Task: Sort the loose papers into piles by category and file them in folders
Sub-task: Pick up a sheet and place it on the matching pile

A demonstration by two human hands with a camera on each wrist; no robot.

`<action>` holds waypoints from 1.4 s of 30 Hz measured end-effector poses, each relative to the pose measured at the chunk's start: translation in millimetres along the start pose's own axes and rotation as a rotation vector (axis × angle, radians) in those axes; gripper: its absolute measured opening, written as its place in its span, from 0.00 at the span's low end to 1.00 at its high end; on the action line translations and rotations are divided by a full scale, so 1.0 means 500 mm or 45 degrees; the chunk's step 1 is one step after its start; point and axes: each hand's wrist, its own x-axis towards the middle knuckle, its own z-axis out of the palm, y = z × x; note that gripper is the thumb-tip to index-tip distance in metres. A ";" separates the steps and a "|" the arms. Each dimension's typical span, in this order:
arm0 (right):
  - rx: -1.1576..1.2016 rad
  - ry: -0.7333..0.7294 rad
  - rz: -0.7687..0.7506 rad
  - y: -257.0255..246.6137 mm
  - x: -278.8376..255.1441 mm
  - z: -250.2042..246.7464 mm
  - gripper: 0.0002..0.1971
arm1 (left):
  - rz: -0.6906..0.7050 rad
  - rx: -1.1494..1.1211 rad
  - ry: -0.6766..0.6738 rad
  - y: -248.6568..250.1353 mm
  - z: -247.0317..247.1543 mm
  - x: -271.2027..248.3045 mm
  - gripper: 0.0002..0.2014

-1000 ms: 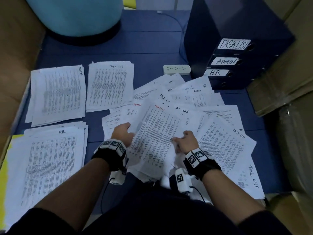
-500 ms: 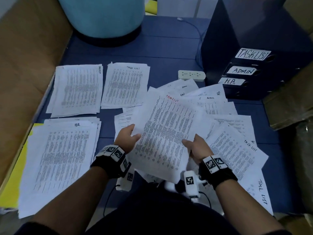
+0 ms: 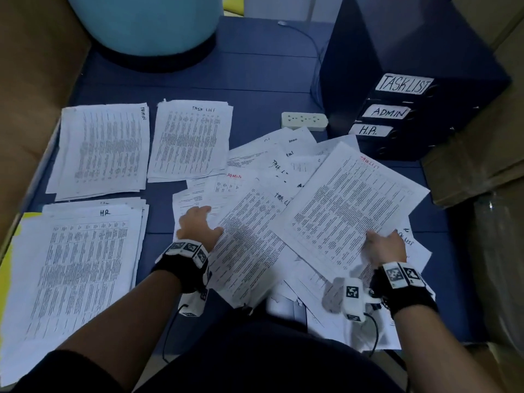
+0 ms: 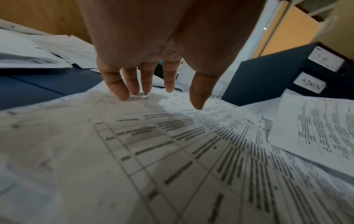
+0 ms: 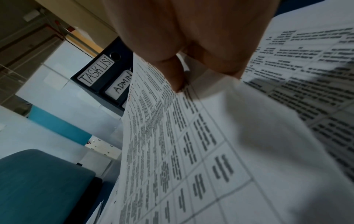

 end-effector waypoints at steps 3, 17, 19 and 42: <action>0.017 0.024 0.015 0.013 0.005 -0.005 0.33 | -0.025 0.192 -0.029 0.033 0.006 -0.004 0.36; 0.135 -0.115 -0.013 0.048 0.022 0.028 0.19 | -0.053 0.229 -0.033 0.036 0.027 -0.020 0.44; 0.127 -0.145 -0.011 0.059 0.026 0.035 0.19 | -0.060 0.208 -0.073 0.036 0.026 -0.021 0.45; 0.204 -0.416 -0.131 0.007 -0.086 0.079 0.13 | 0.116 -0.597 -0.078 0.023 -0.096 -0.069 0.18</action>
